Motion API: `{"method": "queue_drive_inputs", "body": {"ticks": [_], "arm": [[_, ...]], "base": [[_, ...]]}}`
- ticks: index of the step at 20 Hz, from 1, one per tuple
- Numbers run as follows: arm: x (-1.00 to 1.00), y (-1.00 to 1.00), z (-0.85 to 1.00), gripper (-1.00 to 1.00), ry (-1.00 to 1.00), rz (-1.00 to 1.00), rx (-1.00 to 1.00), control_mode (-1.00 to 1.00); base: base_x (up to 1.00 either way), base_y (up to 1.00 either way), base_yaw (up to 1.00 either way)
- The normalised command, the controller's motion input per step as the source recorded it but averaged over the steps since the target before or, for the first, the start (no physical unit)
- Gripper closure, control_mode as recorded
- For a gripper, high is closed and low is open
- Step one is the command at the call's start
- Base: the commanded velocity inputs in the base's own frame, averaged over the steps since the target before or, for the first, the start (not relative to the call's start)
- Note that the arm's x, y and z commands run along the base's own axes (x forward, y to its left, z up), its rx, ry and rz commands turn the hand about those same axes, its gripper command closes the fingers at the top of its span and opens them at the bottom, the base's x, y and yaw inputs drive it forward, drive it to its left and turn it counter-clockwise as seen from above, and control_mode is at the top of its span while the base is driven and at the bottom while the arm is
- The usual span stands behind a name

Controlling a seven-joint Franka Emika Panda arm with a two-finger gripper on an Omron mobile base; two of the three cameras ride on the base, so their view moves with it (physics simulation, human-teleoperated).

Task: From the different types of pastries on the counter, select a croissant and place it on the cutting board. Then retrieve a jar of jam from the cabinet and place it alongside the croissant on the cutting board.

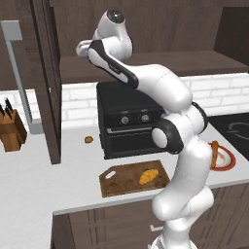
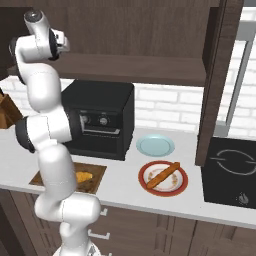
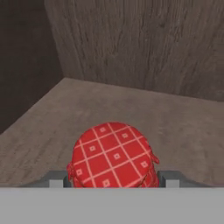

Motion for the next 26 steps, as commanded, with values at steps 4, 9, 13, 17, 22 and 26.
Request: {"method": "queue_drive_inputs", "body": {"ticks": [4,9,13,17,22,26], "arm": [[-1.0,-0.04,0.06,1.0,-0.1,0.0,0.11,-1.0],[-1.0,-0.08,0.01,1.0,-0.03,0.0,0.17,-1.0],[-1.0,-0.28,0.0,1.0,0.0,0.02,0.14,-1.0],[-1.0,-0.33,-0.1,1.0,0.0,0.11,0.06,-1.0],[-1.0,-0.2,-0.2,1.0,0.0,0.24,0.0,-1.0],[-0.62,0.0,-0.83,1.0,0.12,0.26,-0.1,-1.0]], "base": [[0.0,0.0,0.0],[0.0,0.0,0.0],[0.0,0.0,0.0],[0.0,0.0,0.0],[0.0,0.0,0.0],[0.0,0.0,0.0]]}}
